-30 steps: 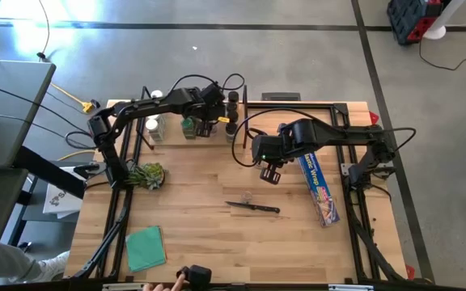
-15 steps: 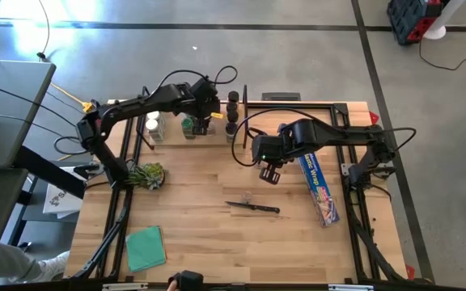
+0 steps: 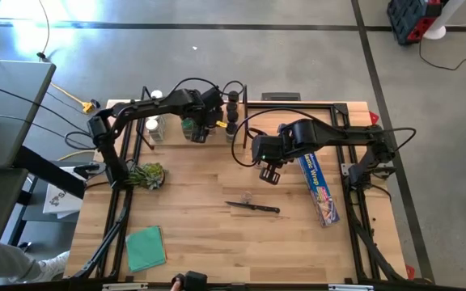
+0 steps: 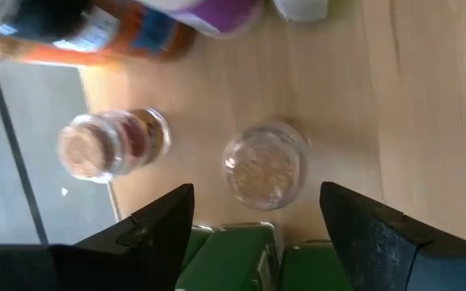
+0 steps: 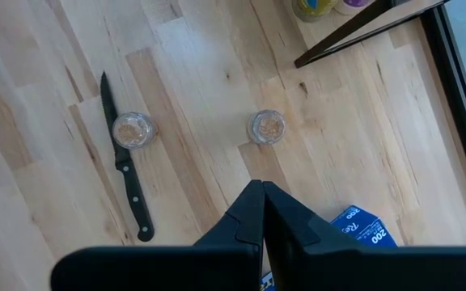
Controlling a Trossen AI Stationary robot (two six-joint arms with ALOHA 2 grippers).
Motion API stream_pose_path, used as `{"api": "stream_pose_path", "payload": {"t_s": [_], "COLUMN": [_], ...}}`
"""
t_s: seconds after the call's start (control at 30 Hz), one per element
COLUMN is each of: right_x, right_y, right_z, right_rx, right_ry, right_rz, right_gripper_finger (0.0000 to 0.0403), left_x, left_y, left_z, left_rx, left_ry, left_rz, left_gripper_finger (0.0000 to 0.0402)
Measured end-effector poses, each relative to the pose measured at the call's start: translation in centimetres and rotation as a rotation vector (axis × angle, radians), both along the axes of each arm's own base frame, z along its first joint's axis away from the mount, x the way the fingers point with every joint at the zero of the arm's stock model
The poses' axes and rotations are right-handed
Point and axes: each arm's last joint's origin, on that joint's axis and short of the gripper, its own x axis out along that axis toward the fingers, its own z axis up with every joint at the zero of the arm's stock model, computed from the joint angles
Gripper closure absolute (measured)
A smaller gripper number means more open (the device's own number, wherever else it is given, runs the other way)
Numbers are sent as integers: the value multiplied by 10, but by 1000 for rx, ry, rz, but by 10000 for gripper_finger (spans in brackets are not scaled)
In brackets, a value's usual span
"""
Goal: Shelf spices
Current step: Adjust the brown and green lid seasoning bottles on the shelf
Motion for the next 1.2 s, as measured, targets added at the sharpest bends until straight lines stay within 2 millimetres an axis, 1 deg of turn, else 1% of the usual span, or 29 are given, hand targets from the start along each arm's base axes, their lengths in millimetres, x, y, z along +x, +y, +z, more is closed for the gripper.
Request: {"api": "stream_pose_path", "payload": {"t_s": [0.37,0.6,1.2], "right_x": [0,0,0], "right_y": [0,0,0], "right_z": [0,0,0], "right_rx": [0,2,5], "right_ry": [-1,-1,-1], "right_rz": [0,0,1], "right_gripper_finger": [403,403,403], "left_x": [6,10,14], "left_y": [6,8,11], "left_z": [-12,-22,-21], "left_rx": [45,35,75], "left_ry": [36,65,26], "left_rz": [4,-3,3], "left_gripper_finger": [135,135,135]}}
